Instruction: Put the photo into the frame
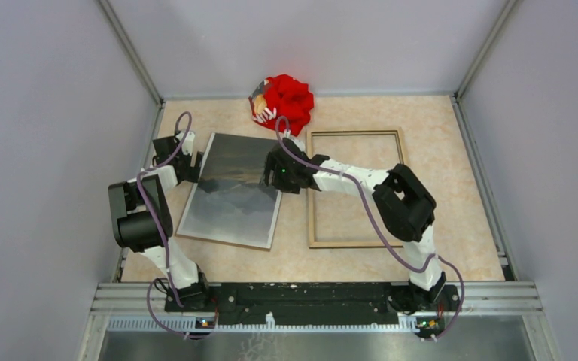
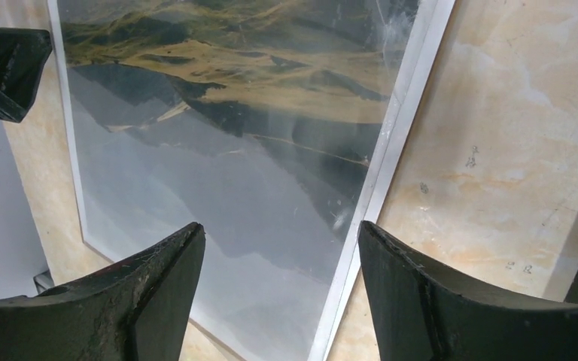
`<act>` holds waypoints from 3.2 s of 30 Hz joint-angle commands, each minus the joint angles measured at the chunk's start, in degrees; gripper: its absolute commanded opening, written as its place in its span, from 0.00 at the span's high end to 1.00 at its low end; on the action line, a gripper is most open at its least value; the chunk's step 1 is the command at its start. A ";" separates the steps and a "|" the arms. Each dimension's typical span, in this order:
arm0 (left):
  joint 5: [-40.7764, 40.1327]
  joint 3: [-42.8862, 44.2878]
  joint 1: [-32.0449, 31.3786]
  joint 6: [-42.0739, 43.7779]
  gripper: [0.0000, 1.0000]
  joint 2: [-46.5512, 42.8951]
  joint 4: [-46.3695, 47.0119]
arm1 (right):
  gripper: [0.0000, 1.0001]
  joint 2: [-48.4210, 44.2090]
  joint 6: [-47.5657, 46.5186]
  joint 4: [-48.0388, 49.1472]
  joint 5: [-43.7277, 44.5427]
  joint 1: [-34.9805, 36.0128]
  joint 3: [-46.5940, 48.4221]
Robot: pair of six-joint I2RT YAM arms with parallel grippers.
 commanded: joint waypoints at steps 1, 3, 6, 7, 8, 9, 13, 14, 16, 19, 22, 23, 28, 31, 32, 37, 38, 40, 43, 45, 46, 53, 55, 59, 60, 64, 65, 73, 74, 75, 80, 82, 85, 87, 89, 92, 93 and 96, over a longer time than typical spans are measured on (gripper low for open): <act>2.67 -1.37 -0.86 -0.39 0.04 1.44 -6.21 | 0.27 -3.87 1.34 14.80 -4.82 0.58 -4.51; 2.72 -1.35 -0.86 -0.36 0.04 1.44 -6.29 | 0.28 -5.22 2.61 21.62 -8.40 0.37 -6.68; 2.69 -1.37 -0.90 -0.21 0.04 1.43 -6.41 | 0.28 -7.56 3.80 27.28 -10.30 0.26 -8.61; 2.68 -1.36 -0.83 -0.23 0.04 1.44 -6.47 | 0.28 -8.18 4.13 28.50 -10.53 0.21 -9.10; 2.81 -1.31 -0.88 -0.25 0.04 1.44 -6.50 | 0.28 -8.66 4.57 29.85 -10.78 0.17 -9.57; 2.91 -1.30 -0.89 -0.28 0.04 1.41 -6.58 | 0.28 -8.95 5.26 30.97 -11.16 0.03 -10.22; 3.15 -1.09 -0.86 -0.42 0.04 1.33 -7.02 | 0.31 -9.74 9.53 38.85 -13.15 -0.74 -14.77; 3.19 -1.02 -0.86 -0.45 0.04 1.28 -7.11 | 0.32 -9.91 10.56 40.92 -13.62 -0.91 -16.06; 3.20 -1.08 -0.85 -0.41 0.04 1.11 -7.27 | 0.33 -9.95 12.72 46.08 -14.48 -1.33 -18.37; 3.26 -1.01 -0.84 -0.30 0.04 0.98 -7.34 | 0.33 -9.23 13.65 48.18 -15.67 -1.59 -18.37; 3.21 -0.96 -0.89 -0.21 0.04 0.91 -7.49 | 0.33 -7.85 12.87 44.27 -16.04 -1.59 -15.96; 3.23 -1.00 -0.90 -0.22 0.04 0.91 -7.53 | 0.34 -7.40 12.87 43.88 -16.06 -1.59 -15.59; 3.16 -0.92 -0.81 0.00 0.04 0.70 -7.62 | 0.60 -6.92 12.01 41.51 -15.65 -1.81 -14.73; 3.33 -0.17 -0.82 0.23 0.03 0.49 -8.62 | 0.74 -8.07 9.54 37.91 -14.21 -2.00 -14.06; 3.83 0.43 -0.77 0.41 0.02 0.33 -9.45 | 0.81 -8.53 8.86 37.08 -13.95 -2.15 -14.12; 6.93 8.36 -0.25 0.24 0.02 -0.98 -18.61 | 1.00 -11.85 8.08 38.20 -16.32 -5.05 -16.08; 7.55 10.36 -0.19 0.11 0.02 -1.53 -20.59 | 1.00 -12.92 7.28 36.80 -16.57 -5.87 -15.86; 9.09 14.28 -0.11 -0.08 0.01 -2.89 -24.66 | 1.00 -16.01 4.61 33.79 -17.46 -7.33 -15.16; 13.77 19.28 -0.20 0.39 0.02 -4.80 -30.96 | 1.00 -21.12 -2.49 21.85 -17.91 -9.97 -11.33; 17.63 20.72 -1.08 0.19 0.02 -5.89 -32.98 | 1.00 -26.18 -5.99 15.05 -17.26 -12.74 -10.38; 18.46 20.94 -2.08 -0.17 0.02 -6.42 -33.56 | 1.00 -29.69 -6.69 13.29 -18.36 -14.76 -10.76; 15.36 20.25 -21.01 -5.64 0.01 -6.70 -33.66 | 1.00 -48.05 -13.46 -8.14 -20.34 -30.88 -11.52; 15.40 20.60 -25.54 -8.37 0.02 -4.97 -32.25 | 1.00 -52.74 -15.66 -15.98 -16.87 -34.39 -10.66; 17.36 23.98 -33.15 -12.28 0.01 1.32 -31.09 | 1.00 -59.84 -19.07 -29.13 -8.65 -36.08 -8.18; 18.08 25.07 -34.63 -13.34 0.02 3.00 -31.09 | 1.00 -61.39 -19.21 -30.27 -7.20 -36.12 -7.96; 18.03 28.60 -40.36 -15.56 0.02 9.03 -30.94 | 1.00 -66.45 -19.62 -37.50 -1.10 -36.13 -5.74; 17.84 29.38 -41.48 -15.79 0.02 10.41 -30.90 | 1.00 -67.28 -19.78 -38.80 0.42 -36.06 -5.05; 21.85 34.42 -46.57 -18.02 0.03 17.82 -30.34 | 1.00 -68.09 -20.57 -42.01 2.03 -36.15 -4.33; 22.02 34.62 -46.79 -18.05 0.04 18.13 -30.24 | 1.00 -67.92 -20.58 -41.72 1.80 -36.13 -4.70; 22.01 34.67 -47.05 -18.04 0.06 18.38 -30.11 | 1.00 -67.88 -20.66 -41.33 1.46 -36.13 -5.14; 19.60 33.72 -47.54 -16.83 0.19 19.11 -29.89 | 1.00 -67.57 -20.58 -39.04 -0.60 -36.13 -7.65; 17.22 32.66 -47.50 -15.75 0.29 19.08 -29.61 | 1.00 -67.17 -20.66 -38.24 -1.75 -36.14 -8.45; 14.82 29.88 -47.53 -13.74 0.43 18.24 -28.68 | 1.00 -66.57 -20.91 -37.27 -2.77 -36.13 -9.05; 14.22 27.84 -47.50 -12.74 0.50 17.60 -27.92 | 1.00 -66.32 -21.06 -36.61 -2.87 -36.13 -9.38; 12.99 26.42 -47.51 -12.34 0.54 16.94 -27.53 | 1.00 -66.06 -21.03 -36.12 -4.42 -36.13 -9.77; 11.42 24.46 -47.48 -11.84 0.56 15.32 -27.08 | 1.00 -65.86 -20.73 -34.98 -5.69 -36.13 -10.66; 10.88 23.48 -47.42 -11.33 0.57 14.63 -26.65 | 1.00 -65.79 -20.55 -34.49 -6.34 -36.13 -11.09; 9.02 21.17 -47.43 -9.68 0.57 12.98 -26.21 | 1.00 -65.41 -20.18 -33.03 -7.99 -36.13 -12.08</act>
